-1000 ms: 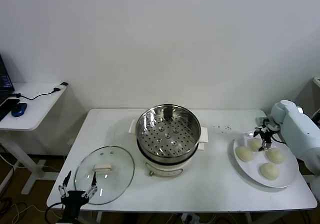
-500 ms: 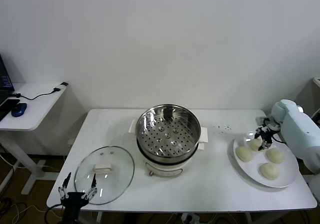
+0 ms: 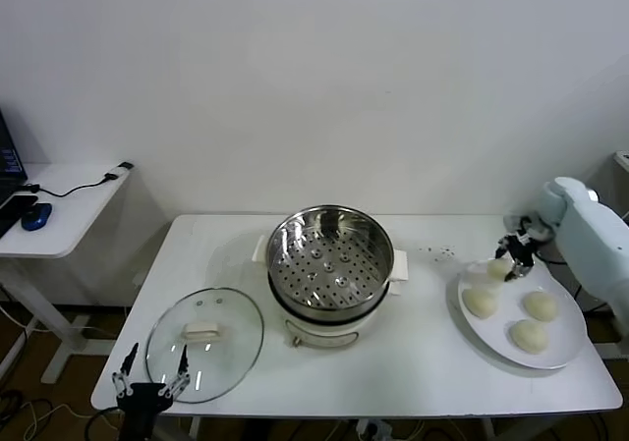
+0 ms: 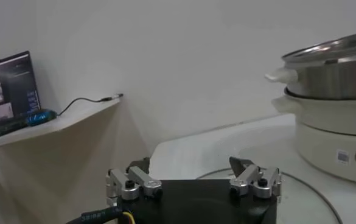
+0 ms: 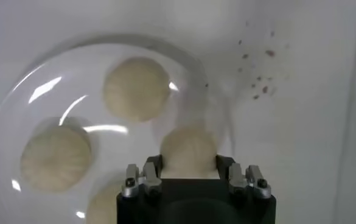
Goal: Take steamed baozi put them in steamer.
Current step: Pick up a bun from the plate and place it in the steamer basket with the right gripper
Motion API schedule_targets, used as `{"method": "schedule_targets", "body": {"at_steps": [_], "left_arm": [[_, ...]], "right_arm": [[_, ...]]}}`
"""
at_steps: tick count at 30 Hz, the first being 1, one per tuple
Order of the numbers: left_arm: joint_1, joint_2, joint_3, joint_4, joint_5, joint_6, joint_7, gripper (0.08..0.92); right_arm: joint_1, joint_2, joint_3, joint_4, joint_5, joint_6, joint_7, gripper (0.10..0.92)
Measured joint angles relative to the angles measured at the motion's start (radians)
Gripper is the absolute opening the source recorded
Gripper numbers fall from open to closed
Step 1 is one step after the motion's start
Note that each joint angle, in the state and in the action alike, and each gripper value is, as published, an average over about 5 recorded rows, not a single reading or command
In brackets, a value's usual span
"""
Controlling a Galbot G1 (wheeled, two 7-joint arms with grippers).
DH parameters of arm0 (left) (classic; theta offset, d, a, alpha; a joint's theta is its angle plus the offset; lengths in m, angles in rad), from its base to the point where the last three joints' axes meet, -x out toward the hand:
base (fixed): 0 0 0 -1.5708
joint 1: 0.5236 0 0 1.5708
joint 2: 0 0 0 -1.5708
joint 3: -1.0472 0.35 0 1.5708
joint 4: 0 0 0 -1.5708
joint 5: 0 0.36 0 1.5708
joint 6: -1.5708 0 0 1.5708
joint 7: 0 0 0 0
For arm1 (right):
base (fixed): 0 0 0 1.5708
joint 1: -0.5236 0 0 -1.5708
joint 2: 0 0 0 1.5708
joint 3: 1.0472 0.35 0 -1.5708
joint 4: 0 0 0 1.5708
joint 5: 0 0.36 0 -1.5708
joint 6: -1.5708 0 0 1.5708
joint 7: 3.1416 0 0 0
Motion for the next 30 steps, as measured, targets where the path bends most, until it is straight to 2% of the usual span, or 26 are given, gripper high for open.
{"method": "schedule_targets", "body": {"at_steps": [6, 14, 20, 30], "left_arm": [[0.011, 0.000, -0.002, -0.010, -0.007, -0.001, 0.000, 0.823], [0.013, -0.004, -0.002, -0.015, -0.007, 0.004, 0.000, 0.823], [0.011, -0.004, -0.004, -0.015, -0.006, 0.010, 0.000, 0.823], [0.016, -0.003, -0.013, -0.022, -0.005, 0.016, 0.001, 0.823]], "right_arm": [[0.184, 0.041, -0.181, 0.130, 0.099, 0.076, -0.022, 0.601], [0.332, 0.161, -0.309, 0.251, 0.118, 0.216, -0.016, 0.600], [0.348, 0.269, -0.342, 0.296, 0.066, 0.310, 0.010, 0.602], [0.248, 0.409, -0.337, 0.314, -0.099, 0.420, 0.061, 0.605]]}}
